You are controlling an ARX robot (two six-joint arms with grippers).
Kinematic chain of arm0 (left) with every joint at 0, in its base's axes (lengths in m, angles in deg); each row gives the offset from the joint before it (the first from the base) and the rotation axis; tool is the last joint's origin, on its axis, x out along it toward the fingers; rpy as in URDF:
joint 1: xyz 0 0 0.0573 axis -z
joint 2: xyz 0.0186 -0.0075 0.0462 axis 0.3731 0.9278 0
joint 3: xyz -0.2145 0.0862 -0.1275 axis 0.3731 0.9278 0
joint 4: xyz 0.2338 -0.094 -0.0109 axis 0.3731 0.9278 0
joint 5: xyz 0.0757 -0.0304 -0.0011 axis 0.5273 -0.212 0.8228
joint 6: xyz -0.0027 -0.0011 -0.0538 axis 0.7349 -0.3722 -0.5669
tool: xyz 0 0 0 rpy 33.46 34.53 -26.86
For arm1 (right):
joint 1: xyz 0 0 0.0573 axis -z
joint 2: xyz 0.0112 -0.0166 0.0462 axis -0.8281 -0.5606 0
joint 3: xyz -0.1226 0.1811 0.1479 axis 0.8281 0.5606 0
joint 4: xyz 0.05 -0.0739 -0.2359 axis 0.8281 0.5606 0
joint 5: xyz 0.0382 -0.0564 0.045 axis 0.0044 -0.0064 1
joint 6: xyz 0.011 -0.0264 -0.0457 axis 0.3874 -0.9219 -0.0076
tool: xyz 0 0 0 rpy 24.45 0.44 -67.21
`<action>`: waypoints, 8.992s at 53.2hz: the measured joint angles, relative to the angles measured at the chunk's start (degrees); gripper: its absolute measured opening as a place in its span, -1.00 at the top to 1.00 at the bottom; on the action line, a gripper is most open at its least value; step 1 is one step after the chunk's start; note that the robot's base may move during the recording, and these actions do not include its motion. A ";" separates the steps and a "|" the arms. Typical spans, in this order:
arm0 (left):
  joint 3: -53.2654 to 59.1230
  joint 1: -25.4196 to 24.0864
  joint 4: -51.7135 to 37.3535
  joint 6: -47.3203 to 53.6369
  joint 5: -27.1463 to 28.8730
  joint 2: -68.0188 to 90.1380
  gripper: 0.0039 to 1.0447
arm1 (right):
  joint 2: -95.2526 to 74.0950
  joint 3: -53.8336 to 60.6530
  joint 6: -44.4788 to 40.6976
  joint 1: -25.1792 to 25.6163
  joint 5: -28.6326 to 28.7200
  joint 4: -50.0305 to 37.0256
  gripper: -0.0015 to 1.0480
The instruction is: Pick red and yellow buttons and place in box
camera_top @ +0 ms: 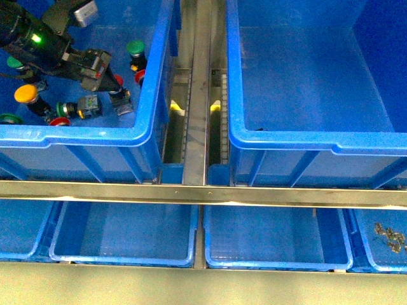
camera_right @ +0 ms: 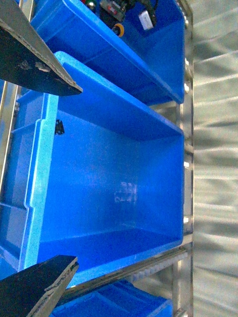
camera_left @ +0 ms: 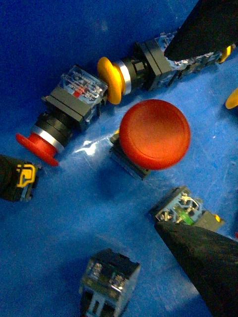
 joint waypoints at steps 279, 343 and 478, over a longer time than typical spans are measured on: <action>14.91 26.69 -28.89 -83.47 -16.50 -18.29 0.36 | -99.93 -40.41 -43.15 -6.56 12.22 -44.68 -0.66; 16.68 24.13 -28.04 -76.94 -12.20 -21.81 -0.85 | -100.13 -38.84 -44.00 -4.87 11.65 -44.57 0.32; 96.74 -1.44 -42.88 -24.61 20.83 -109.53 -0.41 | -58.27 -21.49 -13.90 1.38 4.55 -18.53 0.33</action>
